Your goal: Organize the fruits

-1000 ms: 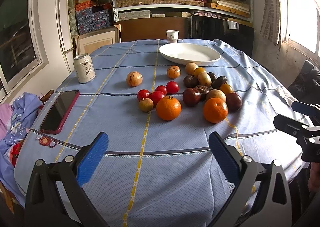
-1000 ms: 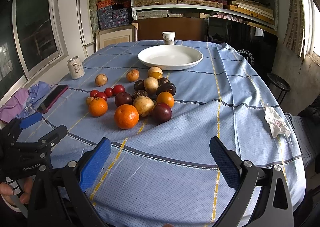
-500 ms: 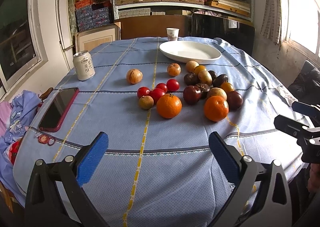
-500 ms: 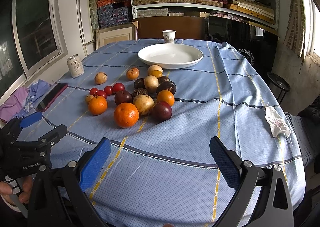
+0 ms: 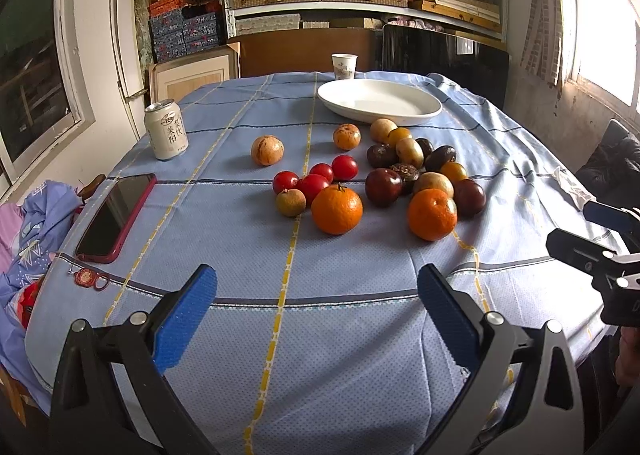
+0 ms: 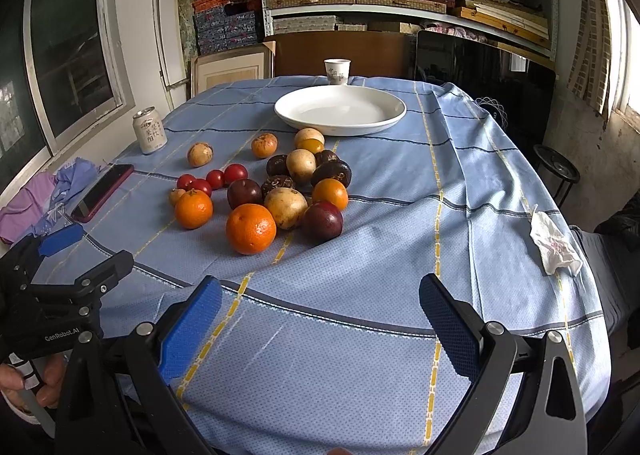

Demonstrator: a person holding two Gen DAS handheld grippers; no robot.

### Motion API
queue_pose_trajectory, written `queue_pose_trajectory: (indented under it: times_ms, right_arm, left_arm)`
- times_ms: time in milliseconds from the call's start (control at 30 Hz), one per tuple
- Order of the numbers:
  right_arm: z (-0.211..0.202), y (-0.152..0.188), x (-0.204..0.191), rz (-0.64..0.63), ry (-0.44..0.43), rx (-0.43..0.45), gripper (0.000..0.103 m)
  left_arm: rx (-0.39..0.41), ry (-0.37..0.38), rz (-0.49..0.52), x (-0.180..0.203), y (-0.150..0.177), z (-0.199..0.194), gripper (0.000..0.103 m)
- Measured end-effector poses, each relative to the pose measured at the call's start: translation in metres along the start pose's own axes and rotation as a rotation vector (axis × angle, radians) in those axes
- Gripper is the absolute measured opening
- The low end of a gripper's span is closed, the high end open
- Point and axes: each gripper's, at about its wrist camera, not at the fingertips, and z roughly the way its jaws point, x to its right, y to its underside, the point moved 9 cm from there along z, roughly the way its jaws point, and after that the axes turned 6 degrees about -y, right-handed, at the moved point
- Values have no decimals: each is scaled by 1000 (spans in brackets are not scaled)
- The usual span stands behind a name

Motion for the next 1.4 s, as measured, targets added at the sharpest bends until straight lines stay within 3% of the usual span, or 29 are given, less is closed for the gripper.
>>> queue_pose_trajectory:
  times_ms: [500, 800, 967, 1067, 1133, 1233, 1267, 1400]
  right_arm:
    - [2, -10, -4, -24, -23, 99, 99]
    - [8, -7, -6, -38, -13, 81, 100]
    - [24, 5, -5, 18, -111, -21, 100]
    - [31, 9, -5, 21, -124, -48, 100]
    - [32, 8, -8, 13, -144, -39, 100]
    - [36, -1, -3, -17, -104, -21, 99]
    - [39, -4, 0, -22, -91, -22, 98]
    - [60, -16, 11, -26, -65, -57, 78]
  left_arm:
    - [-13, 29, -11, 1, 3, 1, 99]
    - [39, 61, -44, -3, -1, -5, 99]
    - [72, 98, -116, -8, -4, -7, 99]
    - [27, 130, -99, -7, -4, -1, 99]
    - [2, 124, -66, -7, -6, 5, 99]
    - [49, 68, -53, -19, -24, 10, 99]
    - [55, 63, -51, -21, -27, 12, 99]
    - [46, 71, -28, -22, -45, 34, 99]
